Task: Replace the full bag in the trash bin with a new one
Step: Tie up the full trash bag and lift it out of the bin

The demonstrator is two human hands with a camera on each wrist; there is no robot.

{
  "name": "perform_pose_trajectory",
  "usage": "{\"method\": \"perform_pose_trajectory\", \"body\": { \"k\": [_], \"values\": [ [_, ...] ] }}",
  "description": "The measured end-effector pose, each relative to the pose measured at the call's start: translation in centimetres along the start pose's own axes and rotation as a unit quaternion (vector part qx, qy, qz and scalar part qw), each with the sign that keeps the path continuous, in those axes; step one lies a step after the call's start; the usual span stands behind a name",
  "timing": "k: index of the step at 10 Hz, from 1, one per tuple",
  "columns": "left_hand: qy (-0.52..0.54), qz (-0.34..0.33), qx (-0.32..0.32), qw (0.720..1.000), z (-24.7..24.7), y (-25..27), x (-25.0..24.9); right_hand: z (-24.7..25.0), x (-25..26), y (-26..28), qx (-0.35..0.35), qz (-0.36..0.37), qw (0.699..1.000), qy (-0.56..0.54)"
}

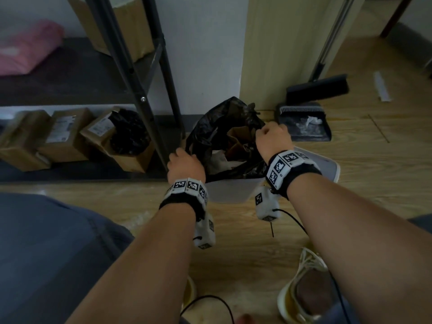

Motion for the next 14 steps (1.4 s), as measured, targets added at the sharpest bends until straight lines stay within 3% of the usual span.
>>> {"method": "perform_pose_trajectory", "body": {
  "k": [1, 2, 3, 4, 5, 7, 9, 12, 14],
  "values": [
    [0.007, 0.083, 0.041, 0.996, -0.7, 0.3, 0.4, -0.4, -0.1, -0.4, -0.029, -0.021, 0.999, 0.004],
    [-0.025, 0.069, 0.133, 0.988, -1.9, -0.1, 1.1, -0.9, -0.5, -1.3, -0.029, -0.039, 0.999, 0.010],
    [-0.044, 0.027, 0.157, 0.986, -1.9, -0.2, 1.0, -1.5, -1.1, -2.2, 0.001, -0.062, 0.998, 0.009],
    [-0.073, 0.019, 0.150, 0.986, -1.7, -0.6, 0.3, -2.1, -1.7, -3.1, 0.035, -0.081, 0.996, 0.014],
    [-0.132, 0.022, 0.153, 0.979, -1.8, -2.0, 0.1, -2.7, -2.0, -4.0, 0.025, -0.086, 0.996, 0.020],
    [-0.155, -0.037, 0.118, 0.980, -1.7, -4.8, -0.3, -3.1, -2.3, -5.2, 0.031, -0.094, 0.995, 0.016],
    [-0.192, -0.038, 0.160, 0.968, -2.6, -7.5, -0.9, -2.5, -2.9, -5.8, 0.012, -0.111, 0.994, -0.016],
    [-0.133, -0.103, 0.035, 0.985, -1.5, -7.5, -2.5, -1.1, -2.7, -4.9, 0.011, -0.073, 0.997, 0.011],
    [-0.022, -0.143, -0.024, 0.989, 0.9, -6.4, -4.7, 0.7, -1.0, -4.1, 0.010, -0.042, 0.999, 0.027]
  ]
}}
Point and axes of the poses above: each hand's wrist, its own y-axis away from the middle knuckle, its own z-axis out of the back of the hand, x = y × z, the point moved 2 cm from there along -y, towards the middle knuckle, and after that the axes turned 4 degrees about y, right-handed, at the moved point
